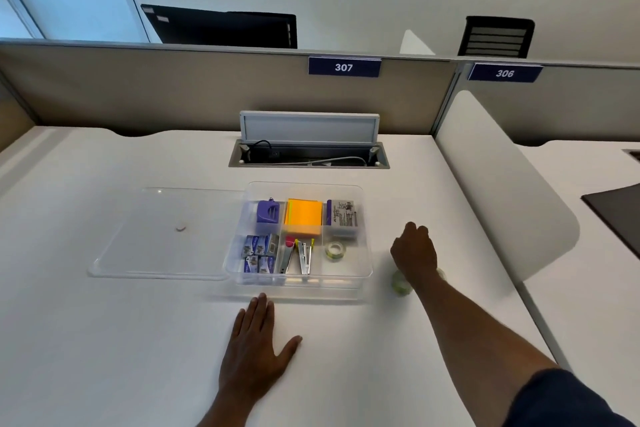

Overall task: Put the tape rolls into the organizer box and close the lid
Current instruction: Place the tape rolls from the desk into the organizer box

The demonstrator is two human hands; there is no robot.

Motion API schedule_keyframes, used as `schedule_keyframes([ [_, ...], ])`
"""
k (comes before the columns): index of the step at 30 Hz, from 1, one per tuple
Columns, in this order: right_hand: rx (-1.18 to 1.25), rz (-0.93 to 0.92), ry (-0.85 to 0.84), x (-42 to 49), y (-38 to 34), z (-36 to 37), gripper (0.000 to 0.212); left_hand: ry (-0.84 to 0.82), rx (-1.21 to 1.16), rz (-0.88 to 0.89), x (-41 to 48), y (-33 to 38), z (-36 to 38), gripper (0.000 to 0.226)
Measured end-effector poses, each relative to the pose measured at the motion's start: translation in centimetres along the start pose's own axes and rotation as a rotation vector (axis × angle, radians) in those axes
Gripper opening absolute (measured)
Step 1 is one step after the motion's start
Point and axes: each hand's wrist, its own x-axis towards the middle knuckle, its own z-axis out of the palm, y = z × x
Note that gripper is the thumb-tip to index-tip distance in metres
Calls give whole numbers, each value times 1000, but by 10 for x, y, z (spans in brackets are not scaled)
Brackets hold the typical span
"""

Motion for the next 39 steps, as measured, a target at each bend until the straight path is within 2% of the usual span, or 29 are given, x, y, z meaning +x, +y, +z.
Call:
schedule_keyframes([
  [3,-72,48,-83,-3,17,2,28,-9,-26,5,2,6,-2,96],
  [7,-221,11,-195,-4,25,7,33,-11,-42,7,1,7,-7,93],
  [12,-309,-27,-184,-2,24,10,25,-24,-35,5,0,5,-7,93],
  [16,-216,-50,-74,1,15,12,21,-39,-22,1,0,4,-6,91],
  [19,-66,-93,47,4,-1,7,27,-43,-19,-6,1,3,-5,90],
  [23,106,-101,20,14,-33,-8,35,-40,-32,-13,1,4,-7,91],
  [26,130,-286,39,13,-58,-12,39,-22,-27,-11,1,4,-8,91],
  [31,107,-528,-170,-4,-82,-4,39,-8,-32,-3,0,5,-6,95],
  [35,20,-559,-345,-16,-82,10,39,-32,-50,-2,2,6,-10,92],
  [39,-10,-533,-411,-23,-74,22,39,-32,-57,-3,0,6,-11,91],
])
